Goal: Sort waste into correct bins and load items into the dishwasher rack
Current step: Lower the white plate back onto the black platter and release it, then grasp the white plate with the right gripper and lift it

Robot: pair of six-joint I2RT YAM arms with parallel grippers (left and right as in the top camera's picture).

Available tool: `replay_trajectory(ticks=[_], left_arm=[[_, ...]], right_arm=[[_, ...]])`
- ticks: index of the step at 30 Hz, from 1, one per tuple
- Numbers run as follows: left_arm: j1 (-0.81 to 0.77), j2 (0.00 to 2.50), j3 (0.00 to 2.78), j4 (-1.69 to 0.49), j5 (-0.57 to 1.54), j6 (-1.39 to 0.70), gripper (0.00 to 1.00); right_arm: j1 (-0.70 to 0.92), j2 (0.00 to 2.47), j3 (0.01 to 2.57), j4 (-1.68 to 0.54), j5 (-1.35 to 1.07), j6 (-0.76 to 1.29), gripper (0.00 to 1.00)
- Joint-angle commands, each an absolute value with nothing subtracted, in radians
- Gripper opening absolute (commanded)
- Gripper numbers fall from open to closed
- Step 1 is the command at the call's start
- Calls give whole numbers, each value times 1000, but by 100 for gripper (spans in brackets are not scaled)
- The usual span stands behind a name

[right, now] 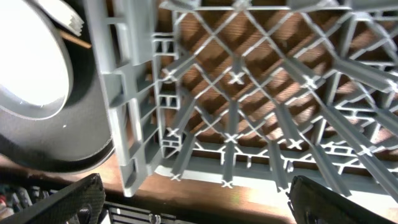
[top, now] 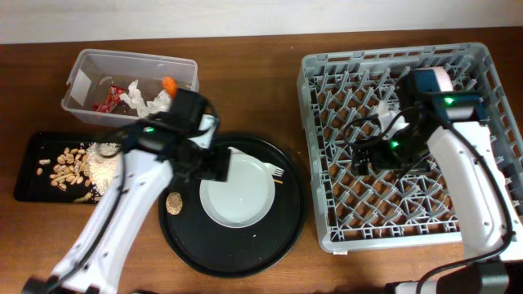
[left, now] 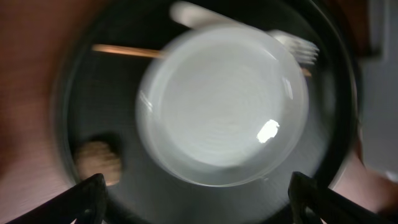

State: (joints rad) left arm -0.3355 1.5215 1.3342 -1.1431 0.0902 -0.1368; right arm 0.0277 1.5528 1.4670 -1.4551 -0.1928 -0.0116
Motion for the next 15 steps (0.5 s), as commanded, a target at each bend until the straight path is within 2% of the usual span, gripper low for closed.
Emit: replay_trajectory(ticks=[1, 2, 5, 7, 10, 13, 15], left_arm=[[18, 1376, 1357, -1221, -15, -247, 99], [136, 1372, 1356, -1260, -14, -247, 99], [258, 1373, 1340, -1276, 22, -255, 99], [265, 1373, 1335, -1267, 22, -254, 99], [265, 1373, 1324, -1258, 19, -254, 99], [265, 1373, 1324, -1254, 19, -254, 99], [265, 1373, 1324, -1253, 19, -254, 99]], right_arm=[[230, 1543, 1511, -1371, -225, 5, 98], [329, 1545, 1510, -1300, -224, 35, 98], [517, 1591, 1507, -1211, -225, 93, 98], [617, 1708, 1504, -1211, -222, 161, 98], [682, 1924, 1502, -1199, -199, 363, 100], [695, 2060, 1502, -1129, -206, 416, 92], [694, 2083, 1502, -1080, -205, 421, 49]])
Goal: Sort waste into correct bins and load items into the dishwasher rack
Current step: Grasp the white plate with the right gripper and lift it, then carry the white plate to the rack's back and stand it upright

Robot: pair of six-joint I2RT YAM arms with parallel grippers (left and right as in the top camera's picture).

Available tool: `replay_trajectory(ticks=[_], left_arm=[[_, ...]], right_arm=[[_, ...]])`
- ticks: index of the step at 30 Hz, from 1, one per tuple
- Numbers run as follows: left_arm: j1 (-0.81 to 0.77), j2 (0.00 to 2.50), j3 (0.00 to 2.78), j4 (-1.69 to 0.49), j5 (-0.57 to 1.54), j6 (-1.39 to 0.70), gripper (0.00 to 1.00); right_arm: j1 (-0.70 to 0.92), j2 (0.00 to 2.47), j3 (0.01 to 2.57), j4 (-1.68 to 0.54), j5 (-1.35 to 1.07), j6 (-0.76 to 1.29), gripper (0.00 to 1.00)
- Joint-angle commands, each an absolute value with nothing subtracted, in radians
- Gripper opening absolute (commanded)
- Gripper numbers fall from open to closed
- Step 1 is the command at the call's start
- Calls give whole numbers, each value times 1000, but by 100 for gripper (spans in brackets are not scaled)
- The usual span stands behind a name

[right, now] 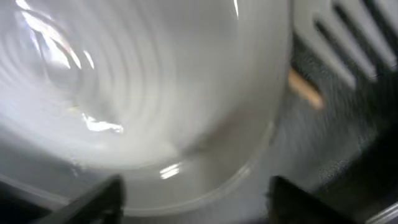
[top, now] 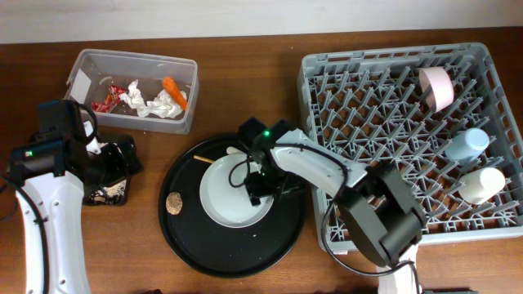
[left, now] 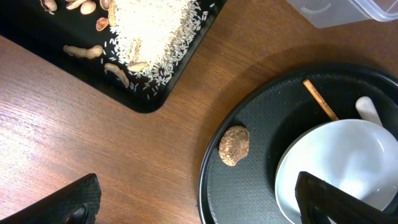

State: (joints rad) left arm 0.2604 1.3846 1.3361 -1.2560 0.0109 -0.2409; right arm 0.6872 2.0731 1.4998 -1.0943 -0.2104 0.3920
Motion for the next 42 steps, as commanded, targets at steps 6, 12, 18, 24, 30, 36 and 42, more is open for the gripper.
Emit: replay_trajectory(ticks=[6, 12, 18, 24, 30, 36, 42], left_arm=[[265, 1373, 1324, -1254, 19, -254, 99], [265, 1373, 1324, -1253, 19, -254, 99], [265, 1373, 1324, -1253, 19, -254, 99], [265, 1373, 1324, -1250, 19, -254, 99], [265, 1373, 1324, -1250, 19, -254, 99], [265, 1373, 1324, -1250, 19, -254, 99], [265, 1373, 1324, -1250, 19, -254, 99]], right_arm=[[694, 2083, 1502, -1036, -197, 421, 11], [694, 2083, 1419, -959, -201, 457, 17], [639, 1899, 1579, -1090, -31, 431, 4], [383, 1541, 1674, -1100, 956, 325, 4], [199, 1578, 1672, -893, 1081, 169, 4], [109, 1746, 1672, -790, 1077, 82, 4], [102, 1867, 1647, -795, 1079, 83, 4]])
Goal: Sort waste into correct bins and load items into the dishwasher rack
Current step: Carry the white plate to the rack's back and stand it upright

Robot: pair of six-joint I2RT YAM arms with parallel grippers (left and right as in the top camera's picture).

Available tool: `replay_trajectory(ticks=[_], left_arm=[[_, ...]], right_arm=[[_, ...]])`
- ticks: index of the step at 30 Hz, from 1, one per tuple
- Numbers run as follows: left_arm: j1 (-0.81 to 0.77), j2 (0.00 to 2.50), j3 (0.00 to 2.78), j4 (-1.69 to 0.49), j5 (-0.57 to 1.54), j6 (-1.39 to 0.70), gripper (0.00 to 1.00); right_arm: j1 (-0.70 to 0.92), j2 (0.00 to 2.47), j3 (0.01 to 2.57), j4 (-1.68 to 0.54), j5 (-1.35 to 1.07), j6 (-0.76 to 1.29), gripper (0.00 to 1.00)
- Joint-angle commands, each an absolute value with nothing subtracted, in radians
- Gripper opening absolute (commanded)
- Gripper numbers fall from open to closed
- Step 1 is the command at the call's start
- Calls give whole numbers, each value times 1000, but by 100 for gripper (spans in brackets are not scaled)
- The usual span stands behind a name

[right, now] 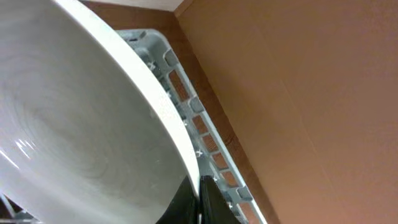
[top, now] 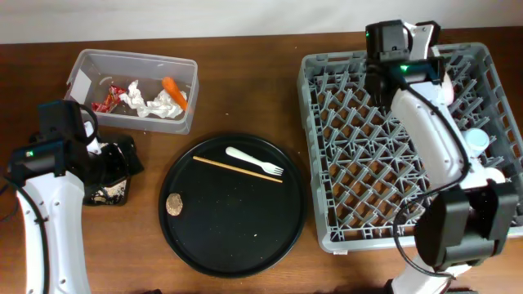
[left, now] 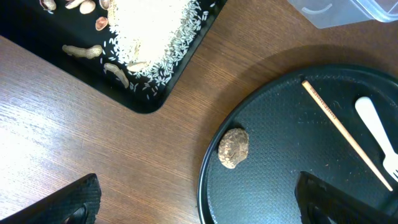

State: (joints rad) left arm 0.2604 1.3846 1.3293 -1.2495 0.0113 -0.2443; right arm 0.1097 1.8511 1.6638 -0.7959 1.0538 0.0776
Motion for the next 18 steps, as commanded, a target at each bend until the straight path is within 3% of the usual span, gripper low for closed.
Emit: replay_trajectory(ticks=[1, 7, 15, 17, 18], left_arm=[[265, 1373, 1324, -1250, 20, -254, 99], [265, 1373, 1324, -1250, 22, -254, 99], [265, 1373, 1324, -1250, 22, -254, 99], [265, 1373, 1324, -1249, 22, -254, 99], [265, 1373, 1324, -1246, 22, -254, 99]], right_arm=[[89, 1870, 1588, -784, 1089, 88, 4], [75, 1850, 1578, -683, 1294, 120, 4], [78, 1852, 1512, -831, 921, 211, 6], [78, 1848, 1515, -866, 808, 212, 64], [78, 1825, 1517, -883, 675, 212, 70]])
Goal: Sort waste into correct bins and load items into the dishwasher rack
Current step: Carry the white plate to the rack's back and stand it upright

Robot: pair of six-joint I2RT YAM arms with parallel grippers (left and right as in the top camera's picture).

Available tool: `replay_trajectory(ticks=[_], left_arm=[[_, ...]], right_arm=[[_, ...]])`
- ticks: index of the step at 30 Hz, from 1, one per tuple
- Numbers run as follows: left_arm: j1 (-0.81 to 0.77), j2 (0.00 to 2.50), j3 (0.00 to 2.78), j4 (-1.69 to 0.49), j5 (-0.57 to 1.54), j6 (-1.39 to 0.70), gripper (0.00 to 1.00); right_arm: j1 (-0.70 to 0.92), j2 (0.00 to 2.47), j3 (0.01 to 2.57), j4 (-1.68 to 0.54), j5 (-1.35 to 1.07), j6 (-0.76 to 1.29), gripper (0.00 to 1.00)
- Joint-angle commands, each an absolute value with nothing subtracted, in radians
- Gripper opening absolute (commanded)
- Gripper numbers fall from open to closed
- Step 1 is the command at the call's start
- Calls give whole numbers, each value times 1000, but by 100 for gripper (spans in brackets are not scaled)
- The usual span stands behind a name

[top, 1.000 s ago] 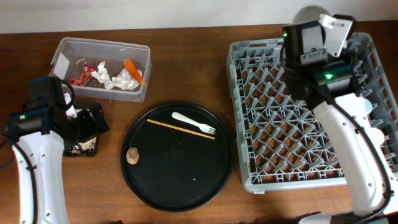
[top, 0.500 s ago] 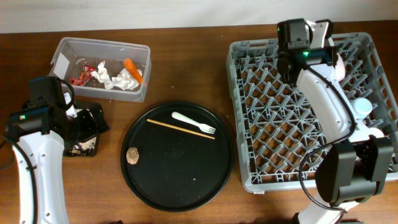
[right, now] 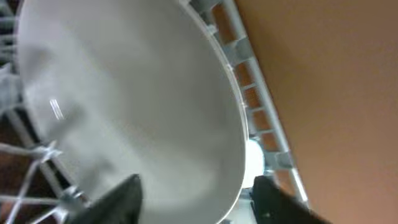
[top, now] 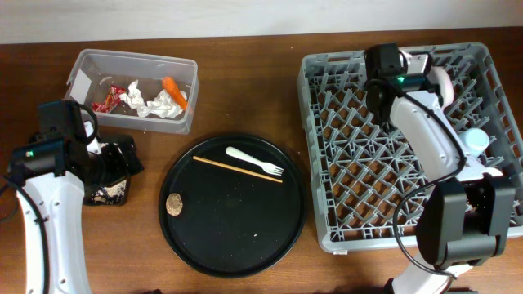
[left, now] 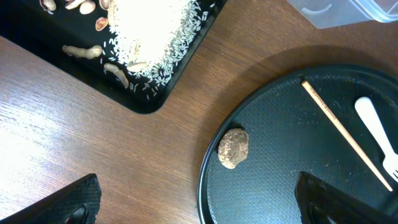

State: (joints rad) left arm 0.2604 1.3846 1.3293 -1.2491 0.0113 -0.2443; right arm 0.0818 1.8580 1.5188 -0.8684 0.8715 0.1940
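A white plate point(right: 124, 93) fills the right wrist view, on edge among the grey dishwasher rack's point(top: 392, 188) far tines. My right gripper point(right: 199, 199) is open, one finger on each side of the plate's rim; overhead it point(top: 409, 69) is at the rack's far side. The round black tray point(top: 176, 237) holds a white fork point(top: 253, 162), a wooden stick point(top: 221, 165) and a brown lump point(left: 233, 147). My left gripper point(left: 202, 199) hangs open and empty over the table by the tray's left rim.
A clear bin point(top: 82, 73) with wrappers and a carrot piece is at the far left. A black rectangular tray point(left: 149, 93) of rice and peanuts lies below my left arm. A pink cup point(top: 443, 84), a blue cup point(top: 474, 140) and a white cup point(top: 490, 175) stand in the rack's right side.
My right gripper was shut on the plate's rim at the rack's far edge and is now open, slightly lower, with the plate set among the tines. The left arm has not moved.
My left gripper hung over the white plate on the round tray while the right was over the rack. Then the left arm was back by the food tray and the right gripper was at the plate. Later the plate was held at the rack, and now it is let go.
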Motion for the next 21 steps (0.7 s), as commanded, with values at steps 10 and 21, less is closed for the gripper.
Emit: replay_trajectory(ticks=[10, 21], left_arm=[[265, 1373, 1324, -1247, 22, -254, 99], [265, 1373, 1324, -1249, 22, -254, 99]], right_arm=[[-68, 1456, 1517, -887, 269, 184, 31], [-327, 1746, 1517, -640, -170, 57, 4]])
